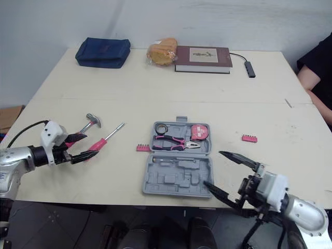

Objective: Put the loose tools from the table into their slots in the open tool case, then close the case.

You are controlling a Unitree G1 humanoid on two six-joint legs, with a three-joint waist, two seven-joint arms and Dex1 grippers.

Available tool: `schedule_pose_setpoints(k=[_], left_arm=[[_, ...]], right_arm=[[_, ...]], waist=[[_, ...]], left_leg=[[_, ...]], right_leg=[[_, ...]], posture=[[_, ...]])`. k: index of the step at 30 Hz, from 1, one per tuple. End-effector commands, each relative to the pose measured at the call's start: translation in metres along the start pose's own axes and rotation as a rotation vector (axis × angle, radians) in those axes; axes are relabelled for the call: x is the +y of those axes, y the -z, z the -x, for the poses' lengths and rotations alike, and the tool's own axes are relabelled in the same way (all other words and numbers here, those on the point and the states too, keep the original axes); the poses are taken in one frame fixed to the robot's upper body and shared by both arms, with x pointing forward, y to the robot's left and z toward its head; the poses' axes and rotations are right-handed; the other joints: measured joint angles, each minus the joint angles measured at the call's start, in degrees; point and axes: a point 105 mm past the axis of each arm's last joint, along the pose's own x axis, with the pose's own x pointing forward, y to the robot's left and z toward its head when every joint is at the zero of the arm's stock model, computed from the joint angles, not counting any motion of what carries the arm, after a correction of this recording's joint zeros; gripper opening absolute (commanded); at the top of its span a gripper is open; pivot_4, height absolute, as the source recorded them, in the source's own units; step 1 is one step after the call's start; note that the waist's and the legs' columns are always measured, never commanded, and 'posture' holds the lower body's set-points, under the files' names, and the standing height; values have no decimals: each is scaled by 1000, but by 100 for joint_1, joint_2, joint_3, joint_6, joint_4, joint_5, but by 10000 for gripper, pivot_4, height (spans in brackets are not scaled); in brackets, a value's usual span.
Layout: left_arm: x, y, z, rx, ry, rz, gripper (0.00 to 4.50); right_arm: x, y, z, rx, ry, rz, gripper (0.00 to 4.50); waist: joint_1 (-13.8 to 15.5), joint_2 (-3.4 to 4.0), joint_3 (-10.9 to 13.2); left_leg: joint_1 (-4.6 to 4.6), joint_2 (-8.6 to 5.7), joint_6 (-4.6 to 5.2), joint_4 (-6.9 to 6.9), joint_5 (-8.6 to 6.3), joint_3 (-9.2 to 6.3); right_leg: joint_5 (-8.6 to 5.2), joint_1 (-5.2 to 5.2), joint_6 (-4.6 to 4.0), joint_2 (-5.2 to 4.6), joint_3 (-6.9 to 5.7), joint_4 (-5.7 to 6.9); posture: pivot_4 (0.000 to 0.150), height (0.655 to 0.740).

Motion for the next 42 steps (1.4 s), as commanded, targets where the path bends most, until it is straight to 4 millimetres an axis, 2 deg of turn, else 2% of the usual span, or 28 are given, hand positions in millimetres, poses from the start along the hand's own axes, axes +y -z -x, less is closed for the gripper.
schedule_pose_setpoints(k=[1,5,9,11,14,21,26,29,33,35,36,38,40,42], left_arm=[[27,-7,16,16,-148,12,44471],[43,-2,23,14,-238,82,44471],[51,-3,26,14,-251,87,44471],[55,-5,26,16,-245,78,44471],[65,3,23,82,-255,81,44471],[70,13,14,152,-213,99,44471],[69,38,10,276,-178,122,44471],[68,47,12,322,-160,118,37391],[62,64,21,404,-125,117,19135],[65,67,24,389,-153,129,9672],[65,67,25,383,-159,134,6325],[66,57,23,313,-160,112,5373],[69,30,17,161,-158,51,5373],[66,-9,14,-9,-121,-29,5373]], right_arm=[[1,-10,-12,-19,-22,13,45000],[-1,-12,-15,-12,-20,15,45000],[-1,-13,-16,-6,-18,13,45000],[-2,-13,-17,-4,-19,15,45000],[-5,-14,-18,0,-24,20,45000],[-7,-21,-24,-27,-41,23,45000],[1,-26,-30,-30,-106,-21,45000],[-1,-28,-30,-22,-92,-13,45000],[-2,-28,-25,1,-70,-6,45000],[-3,-28,-24,9,-59,-6,45000],[-3,-29,-23,11,-55,-5,45000],[-3,-28,-22,17,-49,-6,45000],[-4,-27,-21,22,-42,-7,45000],[-6,-26,-18,29,-38,-4,45000]], waist=[[1,-5,3],[3,-8,4],[3,-11,6],[4,-16,8],[10,-18,7],[2,-24,5],[14,-28,3],[8,-29,0],[-22,-22,-4],[-36,-20,-5],[-41,-19,-5],[-45,-20,-5],[-59,-22,-3],[-44,-30,1]], left_leg=[[-3,0,0,2,0,-1],[-8,-1,0,5,1,-2],[-10,-1,0,7,1,-2],[-11,-1,0,8,1,-4],[-13,-1,-1,12,1,-6],[-30,-2,1,17,2,-3],[-60,-4,7,40,7,2],[-56,-4,8,41,9,3],[-45,-1,4,35,12,5],[-28,1,3,24,12,21],[-19,1,3,19,12,30],[13,6,3,12,9,48],[26,10,4,12,4,61],[23,13,3,12,3,60]], right_leg=[[0,-1,0,0,-2,-1],[1,-2,1,0,-8,0],[1,-1,2,0,-13,0],[1,-1,2,0,-16,1],[1,-2,2,0,-24,2],[4,-10,7,3,-49,19],[6,-39,12,8,-90,39],[7,-36,13,7,-93,45],[7,-36,12,6,-89,56],[6,-35,11,7,-83,59],[6,-33,11,7,-76,60],[5,-14,9,7,-71,57],[4,-10,8,6,-61,55],[4,-12,7,6,-41,55]], posture=[[1500,7400],[1500,7400],[1500,7400],[1500,7400],[1500,7400],[1500,7400],[1500,7400],[1500,7400],[1500,7400],[1500,7400],[1500,7400],[1500,7400],[1500,7400],[1500,7400]])
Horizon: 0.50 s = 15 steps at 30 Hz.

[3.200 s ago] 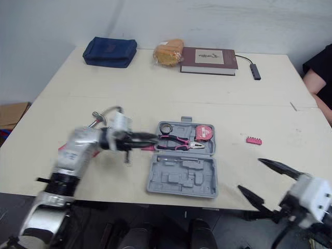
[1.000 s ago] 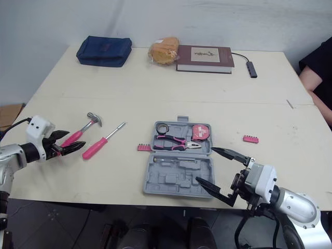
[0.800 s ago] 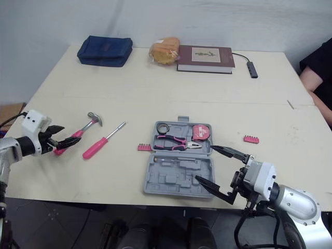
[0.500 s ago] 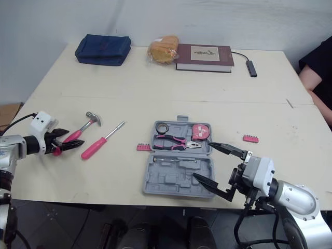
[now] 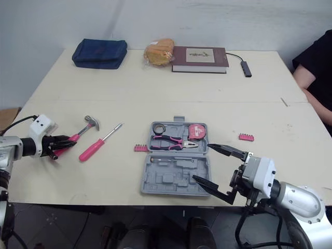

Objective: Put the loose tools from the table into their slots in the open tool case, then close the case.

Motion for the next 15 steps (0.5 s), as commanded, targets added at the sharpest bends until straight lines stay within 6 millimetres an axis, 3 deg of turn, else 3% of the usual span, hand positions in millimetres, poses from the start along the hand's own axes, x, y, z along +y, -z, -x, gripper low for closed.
schedule_pose_setpoints(k=[1,4,6,10,15], left_arm=[[-4,-49,10,-238,30,-95,5373],[-29,-82,16,-344,151,-245,5373],[-37,-86,17,-340,177,-302,5373],[-100,-119,16,-434,430,-460,5373],[-153,-129,10,-434,610,-500,5373]], right_arm=[[-2,-10,2,-15,1,41,45000],[-5,-6,8,6,12,38,45000],[-6,-5,9,5,22,20,45000],[-5,3,16,42,0,10,45000],[-6,7,28,89,9,16,45000]], waist=[[42,-11,7],[94,-38,11],[130,-39,11],[134,-37,12],[151,-28,18]], left_leg=[[-7,0,0,1,0,-3],[-45,0,-3,17,1,-30],[-101,-6,-2,45,1,-50],[-124,-11,7,69,-4,-49],[-135,-13,15,96,-8,-49]], right_leg=[[0,-4,0,-1,9,0],[0,-16,0,-7,-1,-1],[2,-55,2,-14,-14,-4],[3,-68,4,-15,-22,-1],[9,-62,14,-13,-23,-2]], posture=[[1500,7400],[1500,7400],[1500,7400],[1500,7400],[1500,7400]])
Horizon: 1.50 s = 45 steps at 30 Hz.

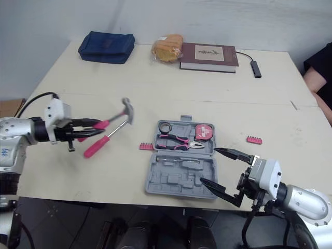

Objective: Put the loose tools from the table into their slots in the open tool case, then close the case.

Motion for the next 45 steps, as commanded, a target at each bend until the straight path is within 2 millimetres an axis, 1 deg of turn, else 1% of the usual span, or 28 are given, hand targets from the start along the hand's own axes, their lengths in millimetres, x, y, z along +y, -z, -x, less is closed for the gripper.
schedule_pose_setpoints(k=[1,3,4,6,7,9,11,13,15,17,20,21,23,25,29,34,36,45], left_arm=[[-23,-26,-25,-68,111,-32,5373],[-48,-40,-57,-99,215,-7,5373],[-55,-45,-68,-97,248,-13,5373],[-63,-49,-78,-68,290,-43,5373],[-64,-50,-83,-46,299,-36,5373],[-73,-55,-94,-25,366,-15,5373],[-75,-57,-106,-2,365,7,5373],[-79,-54,-115,33,372,2,5373],[-83,-47,-121,84,402,-33,5373],[-84,-45,-131,125,415,-55,5373],[-86,-51,-145,137,401,-28,5373],[-86,-52,-147,137,397,-22,5373],[-87,-50,-151,175,398,-48,5373],[-92,-44,-153,225,415,-39,5373],[-99,-43,-161,240,426,-27,5373],[-97,-43,-170,268,395,-59,5373],[-97,-44,-173,264,383,-25,5373],[-99,-40,-174,293,382,-26,5373]], right_arm=[[-3,-4,11,22,14,42,45000],[-3,-2,19,49,35,39,45000],[-3,-1,22,58,43,35,45000],[-1,1,26,71,49,24,45000],[0,3,29,84,54,15,45000],[2,7,37,109,71,5,45000],[5,10,44,129,94,-6,45000],[6,11,49,137,117,-13,45000],[10,12,49,140,123,-19,45000],[15,14,48,140,124,-29,45000],[18,15,46,139,127,-32,45000],[18,15,45,139,128,-30,45000],[18,15,45,142,136,-23,45000],[16,15,47,147,153,-11,45000],[15,15,49,151,168,-1,45000],[16,15,47,148,172,4,45000],[17,14,47,147,177,6,45000],[19,14,46,148,174,7,45000]], waist=[[10,0,0],[33,4,0],[44,5,1],[52,3,2],[50,3,2],[55,4,2],[55,11,0],[46,13,-1],[42,14,-1],[49,14,0],[74,15,0],[75,15,0],[69,15,0],[47,17,0],[63,18,0],[68,18,0],[68,18,0],[65,18,0]], left_leg=[[2,1,1,1,0,0],[5,1,1,2,0,0],[9,0,1,2,0,0],[7,0,2,4,0,1],[5,0,2,5,0,1],[6,1,0,5,1,1],[8,3,-2,5,2,1],[11,-2,2,5,3,4],[13,0,3,5,2,6],[13,1,3,5,2,6],[13,-3,4,10,3,5],[12,-5,8,11,4,4],[10,-6,12,11,2,3],[10,-4,11,10,2,3],[12,-3,7,11,5,3],[14,-5,9,13,5,3],[13,-5,9,13,5,3],[15,-4,7,13,7,3]], right_leg=[[1,2,1,2,0,0],[1,3,1,3,4,1],[1,7,2,4,6,3],[3,8,5,9,8,2],[3,8,5,10,9,2],[3,6,5,19,9,3],[3,7,5,25,10,3],[3,9,5,29,13,3],[3,11,5,27,19,3],[3,11,5,27,19,2],[2,11,4,29,18,-7],[2,12,4,29,18,-8],[2,12,5,24,20,-6],[3,11,5,23,20,-4],[3,11,5,24,20,-2],[2,13,5,20,23,-7],[3,13,5,20,22,-6],[2,13,4,20,23,-4]], posture=[[1500,7400],[1500,7400],[1500,7400],[1500,7400],[1500,7400],[1500,7400],[1500,7400],[1500,7400],[1500,7400],[1500,7400],[1500,7400],[1500,7400],[1500,7400],[1500,7400],[1500,7400],[1500,7400],[1500,7400],[1500,7400]])
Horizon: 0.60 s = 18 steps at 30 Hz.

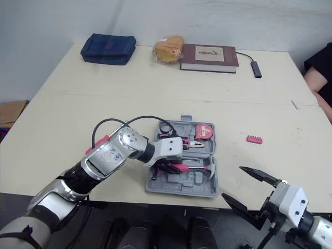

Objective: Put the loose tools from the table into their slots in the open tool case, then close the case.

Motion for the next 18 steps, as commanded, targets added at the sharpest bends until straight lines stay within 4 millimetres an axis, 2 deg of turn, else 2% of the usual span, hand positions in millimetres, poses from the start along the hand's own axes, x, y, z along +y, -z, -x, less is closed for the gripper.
schedule_pose_setpoints(k=[1,5,7,8,12,14,18], left_arm=[[2,-9,3,-10,-13,-42,5373],[3,-7,6,1,-24,-48,5373],[6,-7,8,1,-44,-51,16063],[6,-8,8,-4,-42,-50,18954],[2,-10,9,-24,-15,-56,36361],[-2,-20,11,-79,9,-47,43834],[-5,-29,19,-148,46,-74,43834]], right_arm=[[2,-8,-1,-18,-2,39,45000],[2,-8,-1,-20,-5,41,45000],[2,-7,-2,-21,-7,42,45000],[1,-7,-2,-22,-7,43,45000],[1,-7,-2,-22,2,42,45000],[3,-6,-2,-18,-3,38,45000],[5,-5,-1,-14,-8,35,45000]], waist=[[2,0,0],[0,0,0],[-2,0,0],[-1,0,0],[2,1,-1],[2,1,-1],[2,1,-1]], left_leg=[[0,0,0,0,0,0],[-1,0,0,0,0,0],[0,0,0,0,0,0],[0,0,0,0,0,0],[0,-1,0,0,0,0],[0,-1,0,1,0,0],[0,-1,1,3,1,0]], right_leg=[[0,0,0,0,0,0],[0,0,0,-1,0,0],[0,0,0,-1,0,0],[0,0,0,0,0,0],[0,0,0,0,0,3],[0,0,0,0,0,4],[0,0,0,-2,0,4]], posture=[[1500,7400],[1500,7400],[1500,7400],[1500,7400],[1500,7400],[1500,7400],[1500,7400]])
